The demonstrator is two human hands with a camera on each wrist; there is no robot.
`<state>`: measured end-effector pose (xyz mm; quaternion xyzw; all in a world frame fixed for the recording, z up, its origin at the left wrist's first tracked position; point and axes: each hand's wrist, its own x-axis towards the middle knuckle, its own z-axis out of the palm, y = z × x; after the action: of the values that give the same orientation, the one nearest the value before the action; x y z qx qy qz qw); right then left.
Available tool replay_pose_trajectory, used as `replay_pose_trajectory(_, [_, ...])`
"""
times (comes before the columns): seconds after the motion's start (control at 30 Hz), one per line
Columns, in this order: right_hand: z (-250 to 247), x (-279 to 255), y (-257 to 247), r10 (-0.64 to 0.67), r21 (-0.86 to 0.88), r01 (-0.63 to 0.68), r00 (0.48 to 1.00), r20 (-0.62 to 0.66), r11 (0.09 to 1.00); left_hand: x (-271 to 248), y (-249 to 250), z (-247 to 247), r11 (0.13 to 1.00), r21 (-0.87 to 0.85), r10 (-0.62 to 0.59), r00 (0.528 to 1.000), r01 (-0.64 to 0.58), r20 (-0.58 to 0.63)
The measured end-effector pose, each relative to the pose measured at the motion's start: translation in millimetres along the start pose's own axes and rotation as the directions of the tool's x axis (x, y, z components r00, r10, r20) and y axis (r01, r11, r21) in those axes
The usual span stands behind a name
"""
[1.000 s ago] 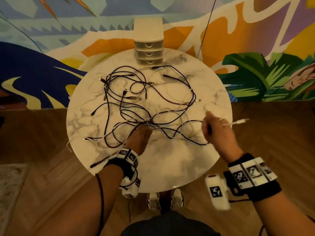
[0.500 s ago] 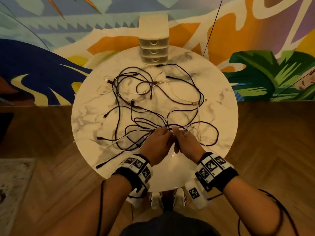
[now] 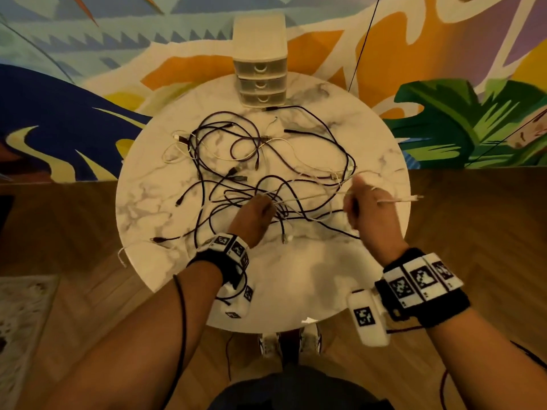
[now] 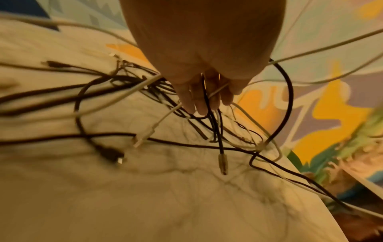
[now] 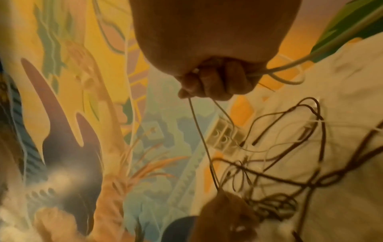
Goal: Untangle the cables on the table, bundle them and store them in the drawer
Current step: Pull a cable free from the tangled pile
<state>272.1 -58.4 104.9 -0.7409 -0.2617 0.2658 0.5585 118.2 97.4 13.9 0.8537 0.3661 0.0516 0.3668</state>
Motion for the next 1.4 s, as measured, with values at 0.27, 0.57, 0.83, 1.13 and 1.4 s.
replay_pose_trajectory(0.27, [-6, -19, 23, 0.047, 0.292, -0.023, 0.996, -0.077, 0.956, -1, 4, 9, 0.942, -0.255, -0.197, 0.975, 0.217, 0.1])
replay_pose_trajectory(0.57, [8, -4, 23, 0.164, 0.374, -0.121, 0.983, -0.085, 0.919, -16, 24, -9, 0.801, -0.52, -0.377, 0.924, 0.296, -0.054])
replay_pose_trajectory(0.83, [34, -34, 22, 0.052, -0.192, 0.033, 0.906, 0.421, 0.981, -57, 66, -5, 0.995, 0.065, 0.084, 0.994, -0.08, -0.07])
replay_pose_trajectory(1.13, [43, -34, 53, 0.119, -0.44, 0.068, 0.916, 0.383, 0.895, -71, 23, 41, 0.958, -0.278, -0.043, 0.991, 0.077, 0.126])
replay_pose_trajectory(1.4, [3, -14, -25, -0.073, -0.064, 0.078, 0.995, 0.072, 0.995, -6, 34, 1, 0.938, -0.344, -0.061, 0.997, 0.044, -0.038])
